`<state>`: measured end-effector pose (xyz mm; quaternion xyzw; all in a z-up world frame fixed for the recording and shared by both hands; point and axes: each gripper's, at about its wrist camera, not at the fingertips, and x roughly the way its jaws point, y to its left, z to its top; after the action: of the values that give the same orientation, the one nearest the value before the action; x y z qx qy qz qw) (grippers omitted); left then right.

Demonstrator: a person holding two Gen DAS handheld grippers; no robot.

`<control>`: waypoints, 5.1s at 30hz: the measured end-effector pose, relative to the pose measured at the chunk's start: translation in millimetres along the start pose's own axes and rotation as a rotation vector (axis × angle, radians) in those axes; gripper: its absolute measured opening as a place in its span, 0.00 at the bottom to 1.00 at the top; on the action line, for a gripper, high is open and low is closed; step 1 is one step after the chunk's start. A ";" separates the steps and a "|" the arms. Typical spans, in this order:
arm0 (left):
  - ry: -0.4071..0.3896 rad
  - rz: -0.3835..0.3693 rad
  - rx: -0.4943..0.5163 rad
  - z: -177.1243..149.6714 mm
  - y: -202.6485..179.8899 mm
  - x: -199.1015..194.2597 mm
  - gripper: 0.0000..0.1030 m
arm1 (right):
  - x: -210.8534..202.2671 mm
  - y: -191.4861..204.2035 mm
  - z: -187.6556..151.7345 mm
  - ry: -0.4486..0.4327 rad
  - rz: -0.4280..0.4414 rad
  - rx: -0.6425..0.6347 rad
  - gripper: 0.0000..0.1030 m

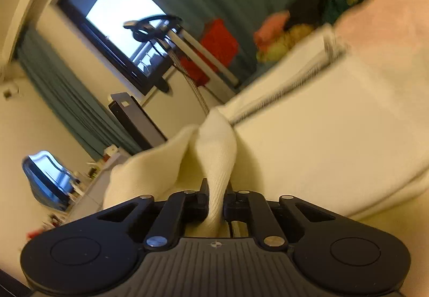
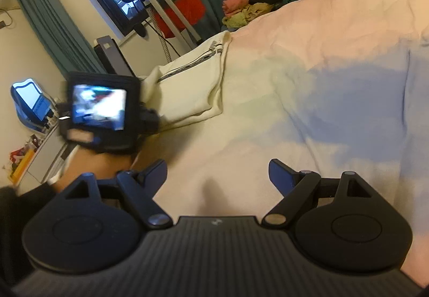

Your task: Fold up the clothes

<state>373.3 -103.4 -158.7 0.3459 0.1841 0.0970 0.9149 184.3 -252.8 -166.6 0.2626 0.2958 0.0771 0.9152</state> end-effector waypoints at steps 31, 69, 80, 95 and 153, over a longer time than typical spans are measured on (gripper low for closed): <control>-0.125 -0.343 -0.894 -139.1 228.0 -263.5 0.05 | 29.1 -20.4 30.5 0.103 0.223 0.297 0.51; -0.021 -0.697 -0.575 -143.6 113.1 -241.4 0.12 | -138.9 -236.3 33.7 -0.228 -0.402 0.806 0.06; 0.190 -0.757 -0.910 -167.6 191.6 -248.4 0.63 | -129.0 -222.7 47.2 -0.214 -0.458 0.642 0.06; 0.541 -0.156 -2.119 -363.4 339.0 -183.4 0.60 | -126.7 -232.8 43.5 -0.252 -0.433 0.705 0.05; 0.068 -0.285 -0.723 -84.0 256.4 -281.8 0.81 | -155.0 37.9 2.0 -0.319 -0.095 -0.344 0.72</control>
<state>69.1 51.1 30.5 -0.0311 0.2146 0.0391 0.9754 60.0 -267.4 -67.6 0.0973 0.1422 0.0411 0.9842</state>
